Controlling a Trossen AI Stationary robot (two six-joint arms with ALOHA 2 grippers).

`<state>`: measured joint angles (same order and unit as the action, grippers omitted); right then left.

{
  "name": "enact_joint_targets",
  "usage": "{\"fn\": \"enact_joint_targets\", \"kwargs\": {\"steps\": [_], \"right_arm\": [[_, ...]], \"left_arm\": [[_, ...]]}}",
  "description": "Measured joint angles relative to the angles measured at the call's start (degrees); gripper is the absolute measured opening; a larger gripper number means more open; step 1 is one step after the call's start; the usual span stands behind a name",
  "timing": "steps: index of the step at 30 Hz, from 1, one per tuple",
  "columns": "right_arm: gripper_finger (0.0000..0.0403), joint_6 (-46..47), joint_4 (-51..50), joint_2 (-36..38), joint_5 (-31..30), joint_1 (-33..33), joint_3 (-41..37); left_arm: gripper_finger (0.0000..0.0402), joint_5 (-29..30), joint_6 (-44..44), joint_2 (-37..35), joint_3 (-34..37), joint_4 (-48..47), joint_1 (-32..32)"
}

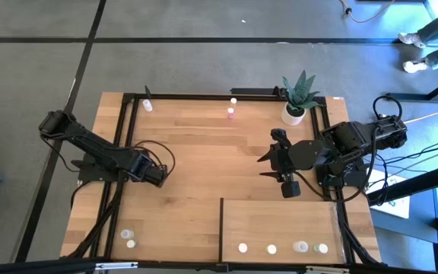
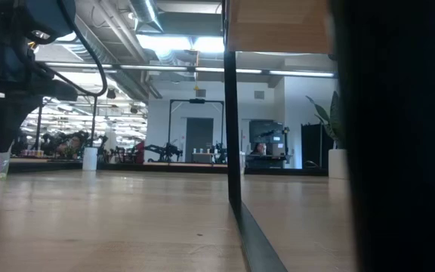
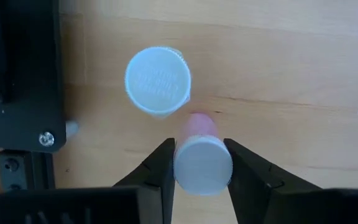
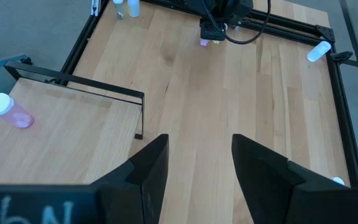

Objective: Pick and place medicine bottles onto shelf by color
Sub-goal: Put the bottom pink pill bottle on the shelf aligned with the other pink pill bottle

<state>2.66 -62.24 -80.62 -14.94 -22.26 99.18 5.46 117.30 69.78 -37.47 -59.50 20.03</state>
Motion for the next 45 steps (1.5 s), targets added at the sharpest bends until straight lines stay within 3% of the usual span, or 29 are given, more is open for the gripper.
{"fn": "enact_joint_targets", "kwargs": {"steps": [7,15,25,29,40,42,45], "right_arm": [[0.0178,0.04,0.0,0.0,0.0,0.0,0.0],[0.0178,0.02,0.0,0.0,0.0,0.02,0.0],[0.0178,-0.37,0.0,0.0,-0.02,0.01,0.0],[0.0178,-8.48,0.39,0.0,-0.02,0.02,0.02],[0.0178,-10.44,1.02,0.02,-0.07,0.01,0.02],[0.0178,-9.62,1.84,0.02,-1.79,0.01,0.02],[0.0178,-1.74,2.88,0.02,-9.23,0.68,0.02]], "left_arm": [[0.0104,-0.01,-5.55,-0.07,-0.57,0.61,0.0],[0.0103,1.21,-18.12,-0.07,-8.38,0.02,-0.02],[0.0102,3.43,-45.15,-0.07,-21.32,0.06,-2.81],[0.0102,3.43,-56.57,-0.07,-25.43,0.25,-6.07],[0.0102,0.5,-80.9,3.32,-31.43,1.83,-15.26],[0.0102,-0.43,-84.88,5.42,-32.7,1.72,-16.55],[0.0102,-0.68,-90.69,9.0,-35.3,1.78,-18.26]]}}
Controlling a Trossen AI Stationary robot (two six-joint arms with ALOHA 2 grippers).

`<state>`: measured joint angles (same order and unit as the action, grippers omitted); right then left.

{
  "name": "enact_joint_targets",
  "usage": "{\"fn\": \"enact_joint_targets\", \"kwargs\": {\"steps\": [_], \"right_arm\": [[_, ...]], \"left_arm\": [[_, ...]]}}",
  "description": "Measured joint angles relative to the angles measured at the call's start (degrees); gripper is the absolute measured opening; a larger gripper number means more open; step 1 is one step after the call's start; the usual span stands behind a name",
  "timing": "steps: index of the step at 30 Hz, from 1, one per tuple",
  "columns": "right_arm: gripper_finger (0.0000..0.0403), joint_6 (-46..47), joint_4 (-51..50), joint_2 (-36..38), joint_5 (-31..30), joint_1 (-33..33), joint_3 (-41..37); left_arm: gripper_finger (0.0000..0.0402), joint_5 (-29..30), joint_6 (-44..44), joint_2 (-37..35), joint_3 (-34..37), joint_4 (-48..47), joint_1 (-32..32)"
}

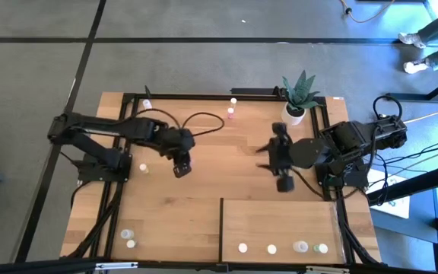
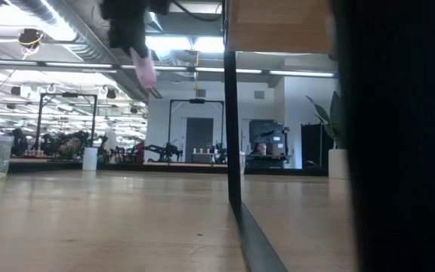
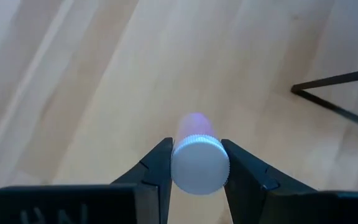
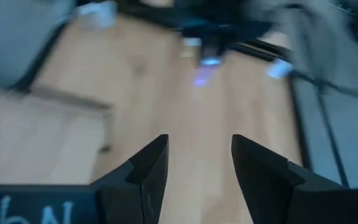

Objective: Pick and place medicine bottles onto shelf by color
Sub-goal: Put the bottom pink pill bottle on the shelf aligned with the other pink pill bottle

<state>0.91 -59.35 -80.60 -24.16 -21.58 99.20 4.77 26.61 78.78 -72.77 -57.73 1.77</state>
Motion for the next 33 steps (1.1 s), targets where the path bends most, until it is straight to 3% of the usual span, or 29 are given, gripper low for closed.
{"fn": "enact_joint_targets", "kwargs": {"steps": [4,8,15,25,33], "right_arm": [[0.0178,9.32,-0.23,0.0,-8.68,1.14,0.0],[0.0178,15.47,-0.32,0.0,-12.63,2.53,0.0],[0.0178,20.09,-1.18,0.0,-11.83,5.82,0.0],[0.0178,21.13,-1.24,0.0,-11.74,8.28,0.0],[0.0178,16.37,-1.22,0.0,-11.72,8.66,0.0]], "left_arm": [[0.0102,0.01,-7.45,5.58,-4.14,-0.01,-1.99],[0.0102,0.03,-14.3,11.19,-8.21,0.08,-3.86],[0.0102,-0.67,-21.61,19.36,-12.54,1.24,-6.73],[0.0102,-2.55,-25.39,25.87,-12.7,8.68,-8.65],[0.0102,-2.77,-25.87,31.29,-12.68,11.3,-8.8]]}}
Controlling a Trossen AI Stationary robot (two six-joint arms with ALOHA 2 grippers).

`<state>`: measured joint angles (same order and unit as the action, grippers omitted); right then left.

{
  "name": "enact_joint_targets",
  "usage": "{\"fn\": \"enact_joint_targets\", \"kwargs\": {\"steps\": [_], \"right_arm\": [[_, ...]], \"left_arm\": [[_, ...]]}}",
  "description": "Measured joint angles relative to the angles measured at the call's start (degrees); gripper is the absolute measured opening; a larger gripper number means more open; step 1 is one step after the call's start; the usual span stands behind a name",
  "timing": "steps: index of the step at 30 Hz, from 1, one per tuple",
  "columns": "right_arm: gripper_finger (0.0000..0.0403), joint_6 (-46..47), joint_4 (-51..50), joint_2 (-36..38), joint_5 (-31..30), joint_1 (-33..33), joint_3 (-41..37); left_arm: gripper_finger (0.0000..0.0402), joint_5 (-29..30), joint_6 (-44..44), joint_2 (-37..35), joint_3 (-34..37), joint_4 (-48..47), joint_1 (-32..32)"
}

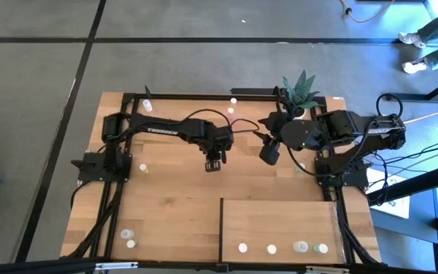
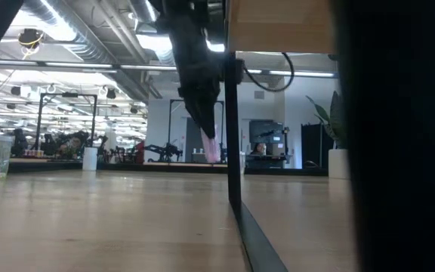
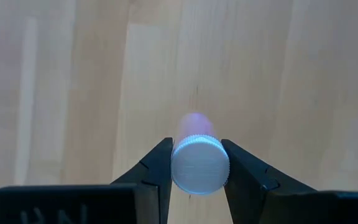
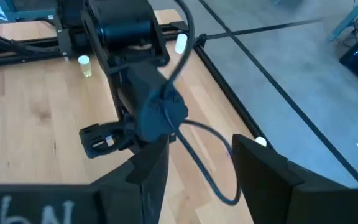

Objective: Pick and place medicine bottles onto shelf by color
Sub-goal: Put the bottom pink pill bottle on the shelf aligned with the other pink pill bottle

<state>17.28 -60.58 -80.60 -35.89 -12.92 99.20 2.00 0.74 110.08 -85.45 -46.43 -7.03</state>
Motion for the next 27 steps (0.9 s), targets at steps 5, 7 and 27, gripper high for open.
{"fn": "enact_joint_targets", "kwargs": {"steps": [5,7,27], "right_arm": [[0.0178,-1.03,0.02,0.0,-0.01,0.01,0.0],[0.0178,-1.1,0.04,0.0,-0.01,0.01,0.0],[0.0178,-1.11,0.11,0.0,0.01,0.01,0.0]], "left_arm": [[0.0102,-0.02,0.01,2.87,0.0,0.32,0.01],[0.0102,-0.02,0.04,3.59,0.0,0.22,0.02],[0.0102,-0.28,0.21,3.74,0.0,0.51,0.02]]}}
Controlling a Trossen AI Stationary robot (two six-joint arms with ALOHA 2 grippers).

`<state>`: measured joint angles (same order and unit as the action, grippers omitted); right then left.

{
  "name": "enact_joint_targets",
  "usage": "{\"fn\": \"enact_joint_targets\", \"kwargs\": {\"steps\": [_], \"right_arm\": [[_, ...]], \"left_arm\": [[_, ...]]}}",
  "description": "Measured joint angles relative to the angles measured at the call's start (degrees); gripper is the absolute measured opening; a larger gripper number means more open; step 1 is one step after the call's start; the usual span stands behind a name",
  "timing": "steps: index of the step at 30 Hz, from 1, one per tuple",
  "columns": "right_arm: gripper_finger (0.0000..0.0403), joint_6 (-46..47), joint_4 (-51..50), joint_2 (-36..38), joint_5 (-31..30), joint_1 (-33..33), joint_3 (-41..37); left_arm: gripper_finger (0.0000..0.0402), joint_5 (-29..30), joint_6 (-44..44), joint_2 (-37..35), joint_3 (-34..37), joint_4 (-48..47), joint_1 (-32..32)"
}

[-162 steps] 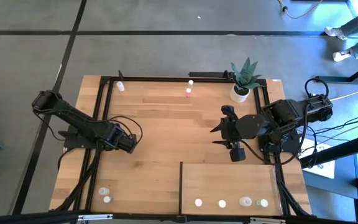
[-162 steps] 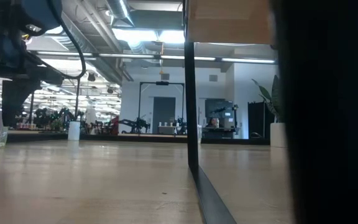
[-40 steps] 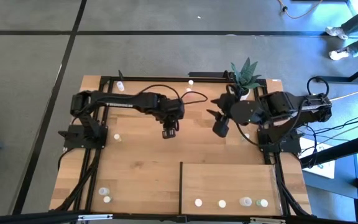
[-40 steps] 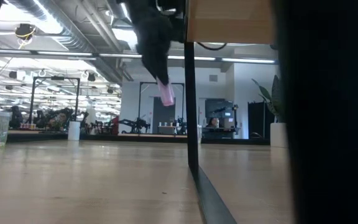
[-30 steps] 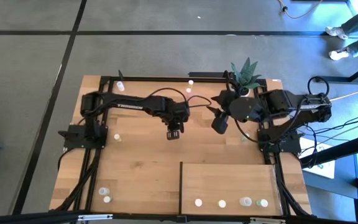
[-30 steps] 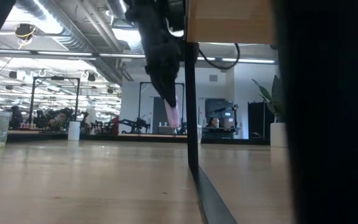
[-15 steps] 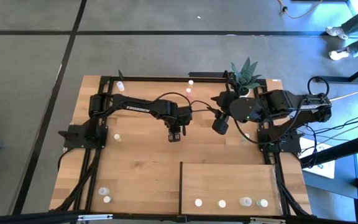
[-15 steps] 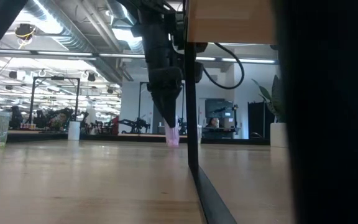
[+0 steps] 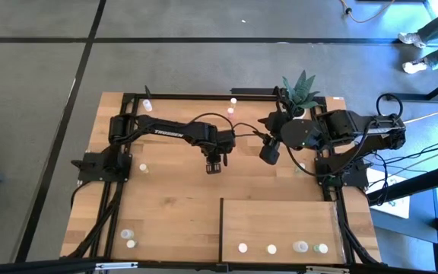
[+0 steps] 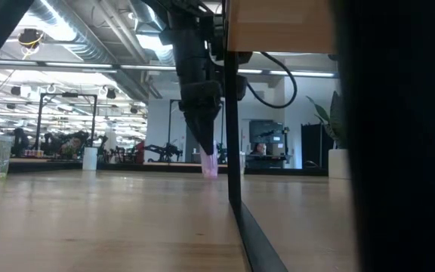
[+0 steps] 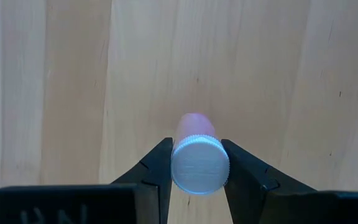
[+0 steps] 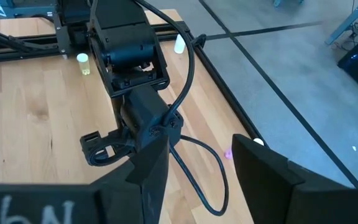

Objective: Pick and place medicine bottles onto shelf by color
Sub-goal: Put the bottom pink pill bottle on the shelf aligned with the other pink pill bottle

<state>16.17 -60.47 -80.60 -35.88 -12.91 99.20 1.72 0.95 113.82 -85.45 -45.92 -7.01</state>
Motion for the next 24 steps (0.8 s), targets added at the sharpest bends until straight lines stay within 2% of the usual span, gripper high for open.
{"fn": "enact_joint_targets", "kwargs": {"steps": [6,15,24], "right_arm": [[0.0178,0.0,0.0,0.0,0.0,0.0,0.0],[0.0178,0.01,0.0,0.0,0.02,0.0,0.0],[0.0178,0.01,0.0,0.0,0.02,0.0,0.0]], "left_arm": [[0.0103,-0.07,0.03,0.01,0.0,-0.52,0.0],[0.0128,-0.09,0.05,0.0,0.0,-0.73,0.0],[0.0176,-0.09,0.54,0.0,0.0,-0.94,0.0]]}}
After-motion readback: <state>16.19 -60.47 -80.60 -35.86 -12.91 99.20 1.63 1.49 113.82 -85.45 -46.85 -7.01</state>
